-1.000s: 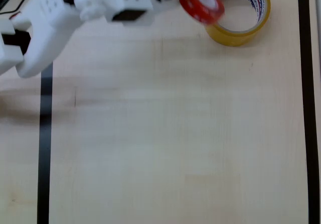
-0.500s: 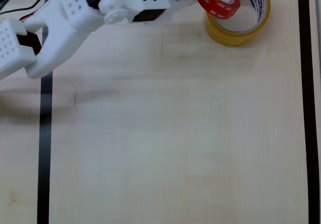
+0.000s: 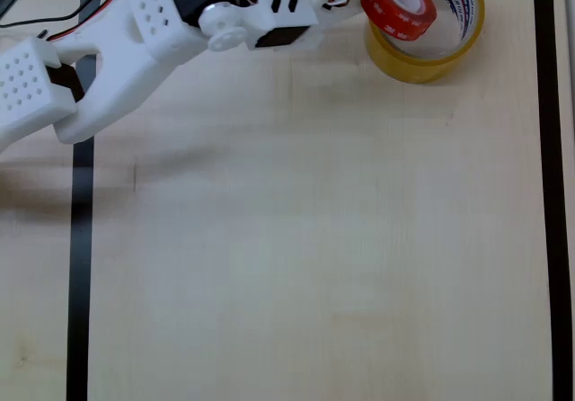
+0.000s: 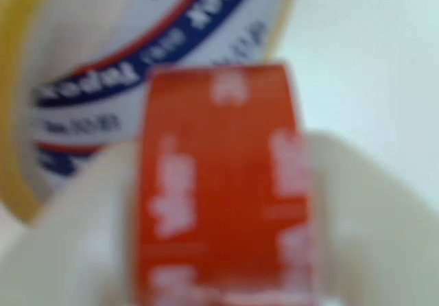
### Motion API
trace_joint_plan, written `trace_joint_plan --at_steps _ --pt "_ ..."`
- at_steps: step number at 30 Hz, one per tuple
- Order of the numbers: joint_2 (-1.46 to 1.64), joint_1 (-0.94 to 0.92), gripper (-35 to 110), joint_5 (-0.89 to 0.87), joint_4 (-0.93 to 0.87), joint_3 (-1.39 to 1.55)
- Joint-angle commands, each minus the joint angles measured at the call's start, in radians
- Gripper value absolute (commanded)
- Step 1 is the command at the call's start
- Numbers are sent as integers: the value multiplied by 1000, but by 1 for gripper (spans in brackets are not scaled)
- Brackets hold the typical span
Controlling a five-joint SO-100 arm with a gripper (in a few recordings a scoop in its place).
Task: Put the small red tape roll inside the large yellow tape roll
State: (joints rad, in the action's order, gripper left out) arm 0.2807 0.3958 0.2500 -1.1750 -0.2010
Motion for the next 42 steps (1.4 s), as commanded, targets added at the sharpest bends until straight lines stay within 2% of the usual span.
trace_joint_plan --at_steps 1,9,17,29,31,34,38,42 --pt "57 0 6 5 25 -41" --pt "46 0 11 5 20 -41" --pt "38 2 22 5 6 -41" --pt "63 20 22 52 17 -40" --pt "15 43 22 144 11 -40" --pt "60 41 22 114 8 -40" --pt "-26 61 22 181 -12 -40" --pt "74 29 21 164 14 -40"
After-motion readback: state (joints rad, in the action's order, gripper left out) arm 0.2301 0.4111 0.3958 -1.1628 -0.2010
